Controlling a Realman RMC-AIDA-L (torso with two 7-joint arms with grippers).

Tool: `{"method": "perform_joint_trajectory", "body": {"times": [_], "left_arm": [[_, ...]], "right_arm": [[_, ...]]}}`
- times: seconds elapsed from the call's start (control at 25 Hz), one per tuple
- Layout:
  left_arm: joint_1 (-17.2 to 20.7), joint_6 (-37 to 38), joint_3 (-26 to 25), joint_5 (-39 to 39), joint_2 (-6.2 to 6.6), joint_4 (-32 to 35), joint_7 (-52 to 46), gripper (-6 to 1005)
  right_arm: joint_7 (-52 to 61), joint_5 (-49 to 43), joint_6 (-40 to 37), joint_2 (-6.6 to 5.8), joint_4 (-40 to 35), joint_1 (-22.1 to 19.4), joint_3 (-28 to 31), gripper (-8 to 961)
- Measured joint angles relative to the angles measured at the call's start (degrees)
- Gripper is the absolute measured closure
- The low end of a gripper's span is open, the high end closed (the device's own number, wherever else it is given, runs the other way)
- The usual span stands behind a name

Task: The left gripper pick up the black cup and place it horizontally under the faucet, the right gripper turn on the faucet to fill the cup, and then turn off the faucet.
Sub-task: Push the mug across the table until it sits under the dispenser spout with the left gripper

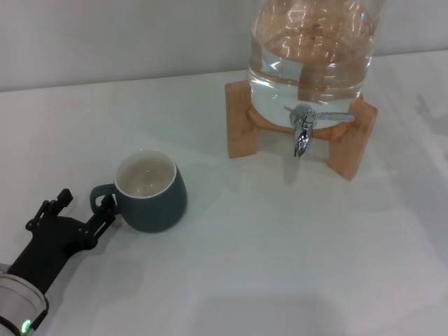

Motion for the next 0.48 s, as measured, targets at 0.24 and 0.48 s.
{"method": "perform_joint_trajectory", "body": {"times": [0.24, 0.48], "left_arm": [[-0.12, -0.13, -0.02, 0.05, 0.06, -0.18, 0.01, 165], [-0.45, -0.34, 0.01, 0.09, 0.14, -0.21, 0.01, 388]], "right_arm": [[0.08, -0.22, -0.03, 0.01, 0.03, 0.11, 0.00, 125], [0.20, -0.25, 0.02, 0.02, 0.17, 0.17, 0.00, 125]]}}
